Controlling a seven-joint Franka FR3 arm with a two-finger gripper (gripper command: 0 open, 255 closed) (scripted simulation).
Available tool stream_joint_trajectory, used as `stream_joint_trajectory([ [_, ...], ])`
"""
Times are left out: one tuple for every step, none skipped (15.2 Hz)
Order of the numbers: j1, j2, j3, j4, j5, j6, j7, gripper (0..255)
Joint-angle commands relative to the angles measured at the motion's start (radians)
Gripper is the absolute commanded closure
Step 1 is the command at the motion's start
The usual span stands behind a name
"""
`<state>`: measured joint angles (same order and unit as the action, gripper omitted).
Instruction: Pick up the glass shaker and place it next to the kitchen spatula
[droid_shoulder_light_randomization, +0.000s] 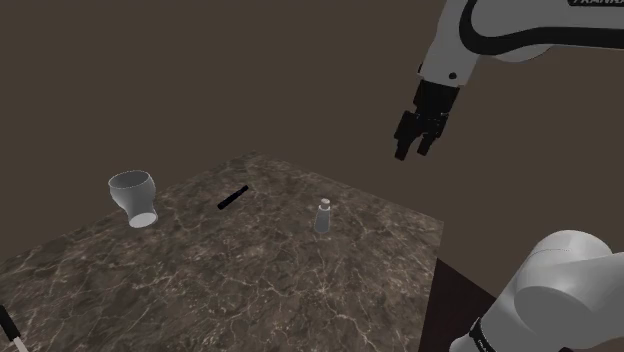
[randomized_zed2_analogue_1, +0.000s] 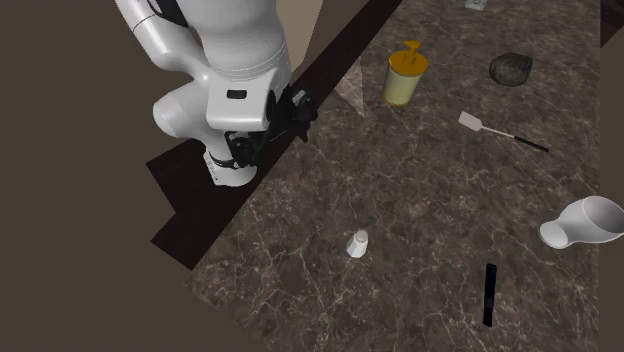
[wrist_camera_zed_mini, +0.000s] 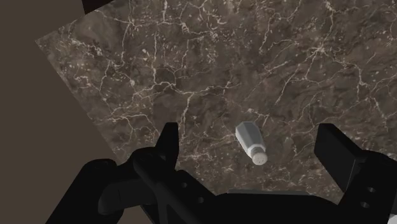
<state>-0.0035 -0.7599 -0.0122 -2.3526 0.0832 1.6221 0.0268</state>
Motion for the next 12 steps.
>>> stream_joint_trajectory([
  [0.0,0.0,0.0,0.0,0.0,0.0,0.0,0],
  [0.002,0.016,0.014,-0.016,0.001,0.038,0.011,0],
  [0.004,0.033,0.029,-0.03,0.001,0.076,0.022,0],
  [0.006,0.052,0.043,-0.043,0.001,0.114,0.033,0],
  [0.007,0.072,0.057,-0.054,0.0,0.152,0.045,0],
  [0.008,0.094,0.071,-0.063,-0.001,0.19,0.057,0],
  [0.009,0.118,0.085,-0.071,-0.003,0.228,0.069,0],
  [0.01,0.143,0.099,-0.078,-0.006,0.265,0.082,0],
  [0.01,0.17,0.113,-0.083,-0.01,0.302,0.095,0],
  [0.009,0.198,0.127,-0.086,-0.015,0.339,0.109,0],
  [0.009,0.228,0.141,-0.088,-0.021,0.376,0.123,0],
  [0.007,0.259,0.155,-0.088,-0.029,0.412,0.138,0],
])
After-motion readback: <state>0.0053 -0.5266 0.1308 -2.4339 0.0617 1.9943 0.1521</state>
